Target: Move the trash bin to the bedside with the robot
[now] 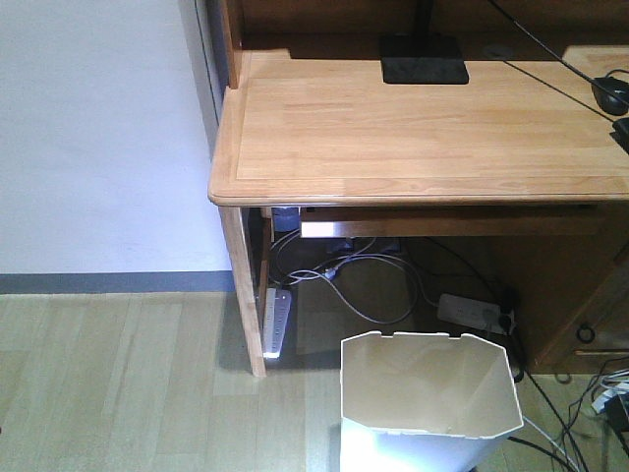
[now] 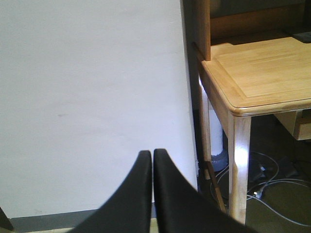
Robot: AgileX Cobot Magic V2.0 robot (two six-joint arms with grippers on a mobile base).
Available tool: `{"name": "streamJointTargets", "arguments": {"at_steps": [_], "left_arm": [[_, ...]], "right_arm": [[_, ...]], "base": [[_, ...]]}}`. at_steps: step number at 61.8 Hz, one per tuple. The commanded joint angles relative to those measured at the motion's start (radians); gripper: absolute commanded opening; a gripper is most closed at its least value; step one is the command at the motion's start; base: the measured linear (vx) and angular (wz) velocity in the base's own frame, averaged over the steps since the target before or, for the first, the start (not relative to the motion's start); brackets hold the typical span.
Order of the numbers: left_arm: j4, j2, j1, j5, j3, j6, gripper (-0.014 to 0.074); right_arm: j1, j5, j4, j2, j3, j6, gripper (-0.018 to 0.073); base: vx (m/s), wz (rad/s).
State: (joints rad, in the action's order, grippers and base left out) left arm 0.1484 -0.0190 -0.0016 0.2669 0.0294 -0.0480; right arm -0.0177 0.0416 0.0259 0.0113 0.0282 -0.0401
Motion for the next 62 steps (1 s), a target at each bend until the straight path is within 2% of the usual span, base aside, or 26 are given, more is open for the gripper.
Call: {"name": "streamJointTargets", "arguments": {"at_steps": [1,57,62], "left_arm": [[-0.001,-0.01,-0.006,-0.073,0.029,-0.008,-0.0006],[-0.001,-0.01,-0.006,-0.073,0.029,-0.008,-0.0006],[-0.001,-0.01,-0.006,-0.073,0.029,-0.008,-0.0006]], "right_arm": [[0.004,-0.073,0.0,0.012,0.018,0.007,-0.0011],[0.004,-0.073,0.0,0.012,0.018,0.007,-0.0011],[0.004,-0.104,0.0,0.012,0.016,0.007,-0.0011]], "base": [[0.0,0.0],[0.0,0.0],[0.0,0.0]]}}
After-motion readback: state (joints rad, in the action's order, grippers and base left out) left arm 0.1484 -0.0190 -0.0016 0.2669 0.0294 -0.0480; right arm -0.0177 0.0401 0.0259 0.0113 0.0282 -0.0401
